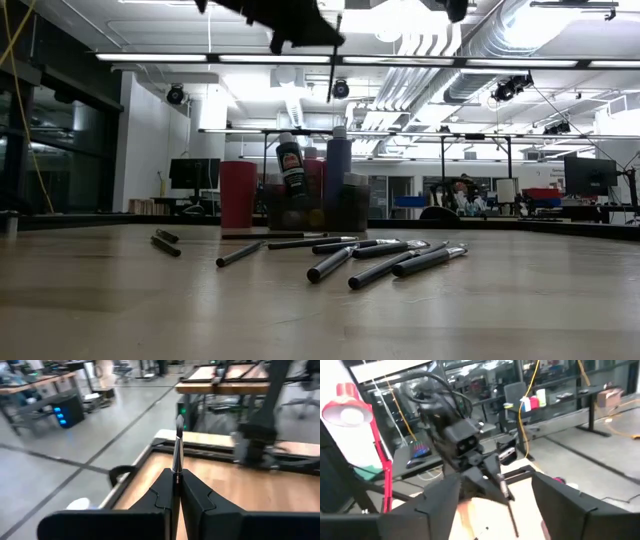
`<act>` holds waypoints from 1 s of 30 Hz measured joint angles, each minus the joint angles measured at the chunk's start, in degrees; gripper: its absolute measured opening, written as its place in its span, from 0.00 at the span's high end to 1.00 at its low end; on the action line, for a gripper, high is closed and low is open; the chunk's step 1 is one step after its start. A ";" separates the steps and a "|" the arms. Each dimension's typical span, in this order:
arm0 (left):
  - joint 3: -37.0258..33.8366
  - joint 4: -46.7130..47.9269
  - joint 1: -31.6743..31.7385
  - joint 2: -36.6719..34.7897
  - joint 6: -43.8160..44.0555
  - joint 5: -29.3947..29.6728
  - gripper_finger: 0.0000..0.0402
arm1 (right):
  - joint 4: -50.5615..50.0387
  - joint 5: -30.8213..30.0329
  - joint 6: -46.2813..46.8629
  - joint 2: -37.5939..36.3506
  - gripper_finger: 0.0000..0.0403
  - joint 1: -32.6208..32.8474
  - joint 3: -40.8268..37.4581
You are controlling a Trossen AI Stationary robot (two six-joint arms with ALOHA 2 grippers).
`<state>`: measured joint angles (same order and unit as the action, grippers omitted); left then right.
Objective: Pick & Place Paint Supplies
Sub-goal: Put the black paint brush into the pink cup
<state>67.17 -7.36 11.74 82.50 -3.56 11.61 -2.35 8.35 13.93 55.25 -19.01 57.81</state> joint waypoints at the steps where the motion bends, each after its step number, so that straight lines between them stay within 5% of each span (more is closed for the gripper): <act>1: -0.65 -0.21 1.03 -0.06 -0.20 0.05 0.98 | -0.77 -0.51 -0.20 -0.96 0.37 -0.24 0.00; 15: -13.31 -5.89 17.68 -9.79 -1.17 -2.14 0.98 | -9.54 -7.44 -0.67 -4.35 0.34 -0.26 0.00; 30: -24.65 -13.20 29.79 -10.86 4.77 -2.07 0.98 | -10.00 -13.01 -0.69 -4.27 0.34 -0.24 0.00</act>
<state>42.52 -20.56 41.53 71.64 1.21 9.55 -12.35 -4.66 13.23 50.98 -19.25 57.81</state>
